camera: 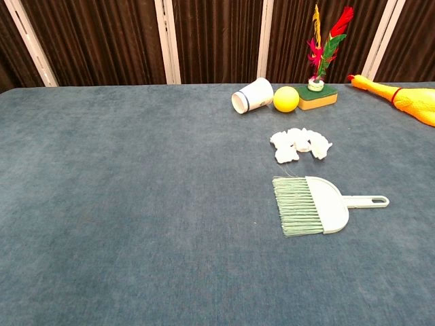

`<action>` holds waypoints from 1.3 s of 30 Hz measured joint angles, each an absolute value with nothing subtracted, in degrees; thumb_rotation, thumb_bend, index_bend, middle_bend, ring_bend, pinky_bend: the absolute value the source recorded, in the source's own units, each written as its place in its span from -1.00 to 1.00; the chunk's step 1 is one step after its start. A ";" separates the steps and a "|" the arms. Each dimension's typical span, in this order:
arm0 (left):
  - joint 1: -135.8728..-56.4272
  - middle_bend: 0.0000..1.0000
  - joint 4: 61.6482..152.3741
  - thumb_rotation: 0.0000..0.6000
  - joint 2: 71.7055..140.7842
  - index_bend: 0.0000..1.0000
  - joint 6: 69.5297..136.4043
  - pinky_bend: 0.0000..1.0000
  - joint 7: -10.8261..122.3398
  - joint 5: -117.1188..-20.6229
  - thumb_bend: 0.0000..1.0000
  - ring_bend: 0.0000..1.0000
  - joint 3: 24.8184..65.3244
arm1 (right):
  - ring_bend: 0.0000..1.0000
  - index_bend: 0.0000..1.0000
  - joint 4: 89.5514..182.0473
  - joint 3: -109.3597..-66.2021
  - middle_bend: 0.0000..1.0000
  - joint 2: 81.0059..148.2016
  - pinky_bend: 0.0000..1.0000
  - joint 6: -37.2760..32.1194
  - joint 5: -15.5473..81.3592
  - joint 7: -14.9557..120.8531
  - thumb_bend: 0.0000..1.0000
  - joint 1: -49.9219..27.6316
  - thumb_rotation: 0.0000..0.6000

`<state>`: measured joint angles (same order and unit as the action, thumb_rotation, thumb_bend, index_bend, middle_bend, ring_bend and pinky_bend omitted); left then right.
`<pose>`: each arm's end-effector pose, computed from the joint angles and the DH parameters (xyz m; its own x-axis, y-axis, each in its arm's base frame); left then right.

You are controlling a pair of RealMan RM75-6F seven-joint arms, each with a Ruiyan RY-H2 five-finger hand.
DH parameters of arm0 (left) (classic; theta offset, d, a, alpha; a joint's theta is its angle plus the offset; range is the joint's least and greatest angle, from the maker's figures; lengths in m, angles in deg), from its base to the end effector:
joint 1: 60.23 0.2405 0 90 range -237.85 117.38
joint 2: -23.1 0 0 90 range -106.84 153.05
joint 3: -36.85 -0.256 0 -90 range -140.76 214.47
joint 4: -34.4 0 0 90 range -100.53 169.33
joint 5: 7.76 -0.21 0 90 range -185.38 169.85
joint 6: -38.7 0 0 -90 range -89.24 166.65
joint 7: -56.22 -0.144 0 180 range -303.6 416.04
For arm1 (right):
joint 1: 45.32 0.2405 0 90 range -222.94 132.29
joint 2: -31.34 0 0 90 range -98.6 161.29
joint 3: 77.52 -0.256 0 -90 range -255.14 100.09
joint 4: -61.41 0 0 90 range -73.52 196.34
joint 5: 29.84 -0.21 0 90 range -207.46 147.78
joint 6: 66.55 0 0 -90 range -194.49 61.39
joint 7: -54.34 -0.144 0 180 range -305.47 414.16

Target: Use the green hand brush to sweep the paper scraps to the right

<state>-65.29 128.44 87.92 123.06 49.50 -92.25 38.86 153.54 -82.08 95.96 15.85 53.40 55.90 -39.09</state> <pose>-0.3086 0.1783 0.1500 0.4624 0.0328 0.8861 0.8864 0.0073 -0.4628 -0.3127 -0.1946 0.1573 0.4085 -0.0110 0.9127 -0.9126 0.0140 0.4086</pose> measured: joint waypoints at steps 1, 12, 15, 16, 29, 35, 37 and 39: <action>-65.28 -1.00 128.42 1.00 87.92 -1.00 123.10 -0.96 49.55 -92.29 -1.00 -1.00 38.87 | -1.00 -1.00 153.51 -82.06 -1.00 96.00 -0.95 15.90 53.46 55.93 -0.34 -39.11 1.00; -65.18 -1.00 128.30 1.00 87.91 -1.00 123.32 -0.96 49.69 -92.56 -1.00 -1.00 38.78 | -1.00 -1.00 153.72 -82.18 -1.00 95.98 -0.95 15.33 53.15 55.80 -0.34 -38.92 1.00; -65.20 -1.00 128.33 1.00 87.92 -1.00 123.27 -0.96 49.76 -92.53 -1.00 -1.00 38.79 | -1.00 -1.00 153.97 -82.28 -1.00 96.06 -0.94 14.87 53.09 55.91 -0.34 -38.58 1.00; -65.21 -1.00 128.32 1.00 87.91 -1.00 123.24 -0.96 49.74 -92.56 -1.00 -1.00 38.76 | -0.99 -1.00 154.07 -82.34 -1.00 96.09 -0.92 14.68 53.05 55.94 -0.34 -38.44 1.00; -65.40 -1.00 128.31 1.00 88.00 -1.00 123.27 -0.96 49.69 -92.99 -1.00 -1.00 38.80 | 0.81 -0.65 156.88 -84.59 0.74 98.26 0.59 7.70 50.72 60.79 -0.34 -32.96 1.00; -65.35 -1.00 128.22 1.00 87.83 -1.00 123.36 -0.96 50.40 -92.91 -1.00 -1.00 38.90 | 0.88 -0.24 157.64 -86.11 0.82 101.51 0.63 2.48 47.08 66.75 -0.34 -28.78 1.00; -65.37 -1.00 128.21 1.00 87.79 -1.00 123.30 -0.96 50.52 -92.96 -1.00 -1.00 38.86 | 0.88 -0.21 157.69 -86.41 0.82 102.93 0.63 0.68 45.53 69.10 -0.34 -27.39 1.00; -65.40 -1.00 128.21 1.00 87.72 -1.00 123.24 -0.96 50.71 -93.07 -1.00 -1.00 38.82 | 0.88 -0.18 157.44 -86.49 0.82 104.47 0.62 -0.77 44.39 71.45 -0.34 -26.23 1.00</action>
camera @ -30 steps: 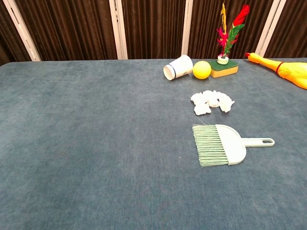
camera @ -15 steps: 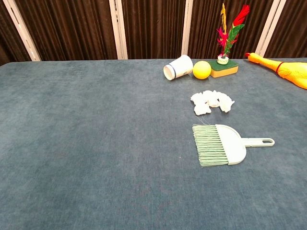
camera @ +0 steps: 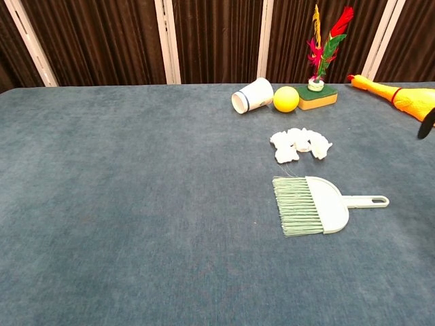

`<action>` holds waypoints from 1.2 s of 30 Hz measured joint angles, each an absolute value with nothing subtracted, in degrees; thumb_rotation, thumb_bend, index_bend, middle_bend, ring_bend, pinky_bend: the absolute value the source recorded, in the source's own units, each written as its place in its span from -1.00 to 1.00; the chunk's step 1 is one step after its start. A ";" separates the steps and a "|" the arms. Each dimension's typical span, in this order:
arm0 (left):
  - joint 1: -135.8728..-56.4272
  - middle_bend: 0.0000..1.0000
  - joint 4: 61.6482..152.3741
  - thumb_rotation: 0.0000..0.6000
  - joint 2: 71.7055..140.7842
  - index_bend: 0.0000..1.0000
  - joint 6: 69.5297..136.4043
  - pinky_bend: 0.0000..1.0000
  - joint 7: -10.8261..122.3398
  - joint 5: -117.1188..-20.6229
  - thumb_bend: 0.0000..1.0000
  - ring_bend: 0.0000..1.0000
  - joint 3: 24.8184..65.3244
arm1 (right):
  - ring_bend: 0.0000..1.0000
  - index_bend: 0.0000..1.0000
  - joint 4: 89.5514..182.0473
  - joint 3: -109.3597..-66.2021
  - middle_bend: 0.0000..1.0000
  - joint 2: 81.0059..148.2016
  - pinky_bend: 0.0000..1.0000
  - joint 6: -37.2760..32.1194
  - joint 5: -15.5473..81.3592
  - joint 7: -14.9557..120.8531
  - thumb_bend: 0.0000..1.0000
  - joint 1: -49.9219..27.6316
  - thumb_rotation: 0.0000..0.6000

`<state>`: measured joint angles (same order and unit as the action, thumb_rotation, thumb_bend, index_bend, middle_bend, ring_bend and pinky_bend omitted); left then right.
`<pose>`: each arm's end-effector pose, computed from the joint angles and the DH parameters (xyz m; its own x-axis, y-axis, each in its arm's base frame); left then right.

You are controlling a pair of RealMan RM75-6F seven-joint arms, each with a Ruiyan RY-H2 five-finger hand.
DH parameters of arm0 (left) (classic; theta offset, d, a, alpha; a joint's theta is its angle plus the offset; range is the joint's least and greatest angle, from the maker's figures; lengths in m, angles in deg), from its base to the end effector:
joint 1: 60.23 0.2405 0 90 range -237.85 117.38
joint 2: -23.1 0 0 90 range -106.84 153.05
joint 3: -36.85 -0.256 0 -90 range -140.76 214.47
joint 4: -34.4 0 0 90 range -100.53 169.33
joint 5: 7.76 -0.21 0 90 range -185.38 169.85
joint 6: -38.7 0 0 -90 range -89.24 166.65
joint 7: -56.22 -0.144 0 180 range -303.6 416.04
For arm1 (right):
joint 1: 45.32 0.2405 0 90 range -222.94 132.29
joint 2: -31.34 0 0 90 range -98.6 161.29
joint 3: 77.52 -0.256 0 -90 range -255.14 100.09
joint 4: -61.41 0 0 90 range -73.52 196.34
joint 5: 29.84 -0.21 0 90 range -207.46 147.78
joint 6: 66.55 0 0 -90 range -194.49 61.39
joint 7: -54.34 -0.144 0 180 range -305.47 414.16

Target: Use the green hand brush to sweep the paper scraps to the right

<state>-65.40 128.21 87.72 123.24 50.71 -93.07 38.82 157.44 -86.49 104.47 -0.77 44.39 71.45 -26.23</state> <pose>-0.3074 0.1789 0.1511 0.4516 0.0274 0.8918 0.8922 -0.0072 -0.4516 -0.2515 -0.2639 0.0793 0.4380 -0.1803 0.8807 -0.8980 -0.1332 0.4193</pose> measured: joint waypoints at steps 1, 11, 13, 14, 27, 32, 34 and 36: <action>-65.42 -1.00 128.21 1.00 87.69 -1.00 123.21 -0.96 50.79 -93.11 -1.00 -1.00 38.79 | 0.88 -0.17 157.21 -86.50 0.82 105.23 0.62 -1.30 43.90 72.54 -0.34 -25.76 1.00; -65.59 -1.00 128.23 1.00 87.47 -1.00 122.73 -0.96 51.41 -93.06 -1.00 -1.00 38.72 | 0.88 -0.17 153.55 -86.67 0.82 113.97 0.63 -4.30 36.87 80.86 -0.34 -21.91 1.00; -65.58 -1.00 128.27 1.00 87.44 -1.00 122.73 -0.96 51.48 -93.09 -1.00 -1.00 38.69 | 0.88 -0.17 152.75 -86.72 0.82 115.20 0.63 -4.45 35.93 81.77 -0.34 -21.42 1.00; -65.57 -1.00 128.31 1.00 87.42 -1.00 122.74 -0.96 51.51 -93.10 -1.00 -1.00 38.68 | 0.88 -0.17 152.40 -86.74 0.82 115.62 0.63 -4.53 35.53 82.11 -0.34 -21.23 1.00; -65.57 -1.00 128.43 1.00 87.30 -1.00 122.67 -0.96 51.80 -93.01 -1.00 -1.00 38.67 | 0.88 -0.09 147.91 -87.01 0.82 120.41 0.63 -5.55 30.58 85.31 -0.34 -19.05 1.00; -65.59 -1.00 128.41 1.00 87.29 -1.00 122.59 -0.96 51.90 -92.91 -1.00 -1.00 38.68 | 0.88 -0.09 145.83 -86.88 0.82 121.84 0.63 -5.31 30.00 85.80 -0.34 -18.62 1.00; -65.60 -1.00 128.42 1.00 87.28 -1.00 122.55 -0.96 51.92 -92.87 -1.00 -1.00 38.69 | 0.88 -0.09 145.01 -86.83 0.82 122.46 0.63 -4.98 29.98 85.82 -0.34 -18.51 1.00; -65.60 -1.00 128.43 1.00 87.27 -1.00 122.50 -0.96 51.94 -92.82 -1.00 -1.00 38.68 | 0.88 -0.09 144.31 -86.73 0.82 122.91 0.63 -4.80 30.00 85.68 -0.34 -18.44 1.00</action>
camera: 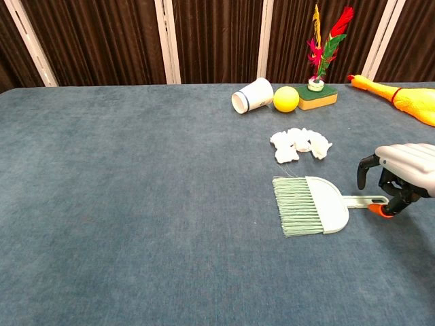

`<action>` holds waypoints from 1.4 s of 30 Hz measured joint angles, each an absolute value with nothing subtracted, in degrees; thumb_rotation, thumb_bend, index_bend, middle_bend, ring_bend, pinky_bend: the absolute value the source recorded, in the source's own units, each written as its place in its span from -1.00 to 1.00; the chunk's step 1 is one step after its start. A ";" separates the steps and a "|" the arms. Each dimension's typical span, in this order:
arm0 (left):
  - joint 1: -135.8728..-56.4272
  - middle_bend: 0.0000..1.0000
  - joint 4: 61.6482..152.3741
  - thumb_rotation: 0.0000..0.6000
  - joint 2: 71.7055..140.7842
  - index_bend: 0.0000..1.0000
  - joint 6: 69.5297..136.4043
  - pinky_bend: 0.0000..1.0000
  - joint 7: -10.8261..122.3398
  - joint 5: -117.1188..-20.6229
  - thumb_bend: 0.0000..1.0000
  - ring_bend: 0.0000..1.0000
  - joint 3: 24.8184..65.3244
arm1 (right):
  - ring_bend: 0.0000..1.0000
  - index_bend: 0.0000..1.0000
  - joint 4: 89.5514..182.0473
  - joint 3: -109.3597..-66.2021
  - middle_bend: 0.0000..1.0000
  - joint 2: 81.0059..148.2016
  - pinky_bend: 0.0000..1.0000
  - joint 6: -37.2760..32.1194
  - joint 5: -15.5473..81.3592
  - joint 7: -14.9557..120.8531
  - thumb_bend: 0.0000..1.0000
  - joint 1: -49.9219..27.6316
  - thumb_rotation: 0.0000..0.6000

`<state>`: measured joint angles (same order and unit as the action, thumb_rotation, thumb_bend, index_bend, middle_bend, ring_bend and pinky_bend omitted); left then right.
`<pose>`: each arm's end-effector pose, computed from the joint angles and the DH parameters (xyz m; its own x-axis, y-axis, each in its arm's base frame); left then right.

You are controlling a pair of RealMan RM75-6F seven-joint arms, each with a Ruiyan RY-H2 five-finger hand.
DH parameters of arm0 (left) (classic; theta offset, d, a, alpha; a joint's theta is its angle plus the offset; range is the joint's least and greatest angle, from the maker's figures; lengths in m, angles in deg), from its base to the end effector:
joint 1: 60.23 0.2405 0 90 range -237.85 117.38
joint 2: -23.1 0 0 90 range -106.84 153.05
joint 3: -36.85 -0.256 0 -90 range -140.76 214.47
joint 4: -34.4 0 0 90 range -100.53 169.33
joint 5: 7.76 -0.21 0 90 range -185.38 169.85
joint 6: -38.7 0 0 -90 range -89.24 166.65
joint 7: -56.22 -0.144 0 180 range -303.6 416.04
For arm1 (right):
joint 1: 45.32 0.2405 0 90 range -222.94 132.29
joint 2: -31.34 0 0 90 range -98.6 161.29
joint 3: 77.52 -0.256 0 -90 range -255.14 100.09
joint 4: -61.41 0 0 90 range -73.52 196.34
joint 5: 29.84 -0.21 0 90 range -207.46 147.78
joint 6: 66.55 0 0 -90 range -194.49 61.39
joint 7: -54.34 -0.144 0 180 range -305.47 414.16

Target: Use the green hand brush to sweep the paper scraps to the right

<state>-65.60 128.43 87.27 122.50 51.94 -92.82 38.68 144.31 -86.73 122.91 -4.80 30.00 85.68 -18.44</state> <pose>-0.3082 0.1794 0.1514 0.4357 0.0413 0.8991 0.9000 -0.0063 -0.4359 -0.2409 -0.2916 -0.0162 0.5022 -0.2929 0.8136 -0.8622 -0.0970 0.4973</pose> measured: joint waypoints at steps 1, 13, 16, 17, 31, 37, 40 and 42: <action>-65.61 -1.00 128.44 1.00 87.27 -1.00 122.48 -0.96 51.94 -92.80 -1.00 -1.00 38.69 | 0.88 -0.09 144.01 -86.67 0.82 123.06 0.63 -4.75 30.03 85.67 -0.34 -18.41 1.00; -65.64 -1.00 128.53 1.00 87.24 -1.00 122.37 -0.96 51.95 -92.74 -1.00 -1.00 38.66 | 0.88 -0.08 141.50 -85.28 0.82 124.54 0.63 -3.97 30.41 85.76 -0.34 -18.52 1.00; -65.65 -1.00 128.53 1.00 87.24 -1.00 122.36 -0.96 51.97 -92.77 -1.00 -1.00 38.65 | 0.88 0.01 141.22 -85.11 0.82 124.74 0.62 -3.99 30.20 85.63 -0.34 -18.62 1.00; -65.66 -1.00 128.54 1.00 87.24 -1.00 122.38 -0.96 51.96 -92.79 -1.00 -1.00 38.65 | 0.88 0.07 141.08 -85.06 0.82 124.82 0.63 -4.02 30.14 85.63 -0.34 -18.63 1.00; -65.67 -1.00 128.57 1.00 87.19 -1.00 122.32 -0.96 52.17 -92.73 -1.00 -1.00 38.65 | 0.88 0.41 140.33 -84.76 0.82 125.25 0.62 -4.00 30.10 84.41 -0.05 -18.88 1.00; -65.73 -1.00 128.61 1.00 87.18 -1.00 122.19 -0.96 52.21 -92.78 -1.00 -1.00 38.60 | 0.88 0.42 143.57 -85.40 0.82 122.92 0.62 -2.47 32.25 84.02 0.00 -18.67 1.00; -65.74 -1.00 128.65 1.00 87.16 -1.00 122.17 -0.96 52.23 -92.84 -1.00 -1.00 38.57 | 0.88 0.42 146.38 -86.03 0.82 121.10 0.62 -1.67 33.03 84.44 0.00 -18.39 1.00; -65.75 -1.00 128.66 1.00 87.14 -1.00 122.19 -0.96 52.27 -92.88 -1.00 -1.00 38.58 | 0.88 0.42 148.66 -86.65 0.82 119.66 0.62 -1.19 33.33 85.07 0.00 -18.09 1.00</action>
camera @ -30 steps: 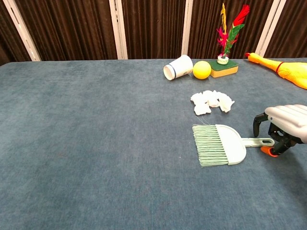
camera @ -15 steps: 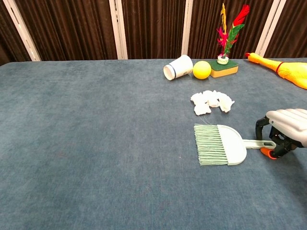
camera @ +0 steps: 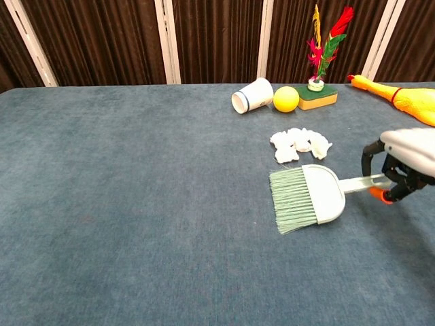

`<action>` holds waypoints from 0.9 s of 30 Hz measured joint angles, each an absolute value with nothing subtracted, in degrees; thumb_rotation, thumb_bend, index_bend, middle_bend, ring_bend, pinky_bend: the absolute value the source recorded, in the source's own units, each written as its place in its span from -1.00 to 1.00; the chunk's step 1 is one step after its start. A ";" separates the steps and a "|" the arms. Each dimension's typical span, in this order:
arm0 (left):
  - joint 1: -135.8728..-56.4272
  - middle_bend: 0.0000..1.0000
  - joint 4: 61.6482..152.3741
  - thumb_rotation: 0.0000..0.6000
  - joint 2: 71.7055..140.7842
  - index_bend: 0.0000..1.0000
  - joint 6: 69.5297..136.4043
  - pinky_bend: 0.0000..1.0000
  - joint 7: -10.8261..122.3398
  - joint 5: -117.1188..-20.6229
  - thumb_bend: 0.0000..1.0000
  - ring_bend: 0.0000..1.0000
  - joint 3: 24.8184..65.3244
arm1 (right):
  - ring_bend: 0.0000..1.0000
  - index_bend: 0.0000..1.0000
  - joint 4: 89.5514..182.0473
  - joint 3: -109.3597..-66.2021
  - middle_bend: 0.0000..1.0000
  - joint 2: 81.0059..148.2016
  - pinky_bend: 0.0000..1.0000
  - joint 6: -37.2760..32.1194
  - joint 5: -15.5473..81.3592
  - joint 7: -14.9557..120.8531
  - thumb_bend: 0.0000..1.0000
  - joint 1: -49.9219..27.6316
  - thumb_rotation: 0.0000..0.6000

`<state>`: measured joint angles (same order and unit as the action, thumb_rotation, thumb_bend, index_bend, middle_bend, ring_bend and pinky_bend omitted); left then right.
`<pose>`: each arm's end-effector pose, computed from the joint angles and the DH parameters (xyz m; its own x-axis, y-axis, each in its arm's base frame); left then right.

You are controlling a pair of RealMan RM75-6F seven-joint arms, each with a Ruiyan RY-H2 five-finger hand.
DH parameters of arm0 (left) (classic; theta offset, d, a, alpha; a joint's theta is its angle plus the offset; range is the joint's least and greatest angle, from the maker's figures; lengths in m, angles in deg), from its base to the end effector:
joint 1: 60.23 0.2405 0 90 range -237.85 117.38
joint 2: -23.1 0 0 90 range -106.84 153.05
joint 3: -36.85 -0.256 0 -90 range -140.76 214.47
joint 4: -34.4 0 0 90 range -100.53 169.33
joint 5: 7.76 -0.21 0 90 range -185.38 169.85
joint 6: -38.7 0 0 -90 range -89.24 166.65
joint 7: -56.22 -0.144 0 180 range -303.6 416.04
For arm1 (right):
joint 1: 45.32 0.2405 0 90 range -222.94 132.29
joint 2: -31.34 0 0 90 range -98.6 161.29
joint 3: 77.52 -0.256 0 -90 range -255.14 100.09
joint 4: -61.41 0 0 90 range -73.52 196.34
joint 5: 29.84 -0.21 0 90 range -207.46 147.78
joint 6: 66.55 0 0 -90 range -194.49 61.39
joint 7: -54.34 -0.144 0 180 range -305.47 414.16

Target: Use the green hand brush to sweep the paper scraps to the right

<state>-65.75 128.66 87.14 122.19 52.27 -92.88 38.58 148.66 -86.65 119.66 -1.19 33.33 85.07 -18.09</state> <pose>-0.3074 0.1797 0.1507 0.4292 0.0475 0.9019 0.9031 -0.0100 -0.4293 -0.2257 -0.2935 0.0052 0.5096 -0.2122 0.8339 -0.8604 -0.1329 0.4920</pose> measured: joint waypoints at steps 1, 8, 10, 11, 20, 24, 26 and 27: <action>-65.75 -1.00 128.66 1.00 87.14 -1.00 122.20 -0.96 52.29 -92.88 -1.00 -1.00 38.57 | 0.88 0.42 149.65 -86.96 0.82 119.03 0.63 -0.99 33.44 85.45 0.00 -17.92 1.00; -65.79 -1.00 128.68 1.00 86.97 -1.00 122.11 -0.96 52.72 -92.88 -1.00 -1.00 38.58 | 0.88 0.44 156.41 -89.83 0.82 114.99 0.62 -0.32 32.08 90.26 0.00 -15.95 1.00; -65.81 -1.00 128.70 1.00 86.90 -1.00 122.04 -0.96 52.90 -92.86 -1.00 -1.00 38.57 | 0.88 0.44 158.06 -90.68 0.82 114.22 0.62 -0.30 31.04 92.14 0.00 -15.09 1.00; -65.82 -1.00 128.71 1.00 86.86 -1.00 122.00 -0.96 52.97 -92.85 -1.00 -1.00 38.57 | 0.88 0.44 158.69 -91.03 0.82 113.96 0.62 -0.31 30.60 92.92 0.00 -14.68 1.00; -65.91 -1.00 128.87 1.00 86.48 -1.00 121.69 -0.96 53.86 -92.59 -1.00 -1.00 38.64 | 0.88 0.44 159.61 -94.12 0.82 114.30 0.62 -1.49 25.00 100.04 0.00 -9.35 1.00; -65.88 -1.00 128.81 1.00 86.31 -1.00 121.76 -0.96 53.90 -92.42 -1.00 -1.00 38.75 | 0.88 0.44 156.15 -95.29 0.82 116.36 0.62 -2.66 20.64 103.26 0.00 -6.21 1.00; -65.88 -1.00 128.86 1.00 86.23 -1.00 121.67 -0.96 54.18 -92.19 -1.00 -1.00 38.80 | 0.88 0.44 154.26 -95.57 0.82 117.36 0.62 -3.10 19.19 104.87 0.00 -4.74 1.00; -65.90 -1.00 128.92 1.00 86.16 -1.00 121.47 -0.96 54.35 -92.03 -1.00 -1.00 38.81 | 0.88 0.44 153.00 -95.68 0.82 118.03 0.62 -3.37 18.50 105.80 0.00 -3.81 1.00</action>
<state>-65.90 128.92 86.16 121.47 54.35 -92.03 38.81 153.00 -95.68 118.03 -3.37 18.50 105.80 -3.81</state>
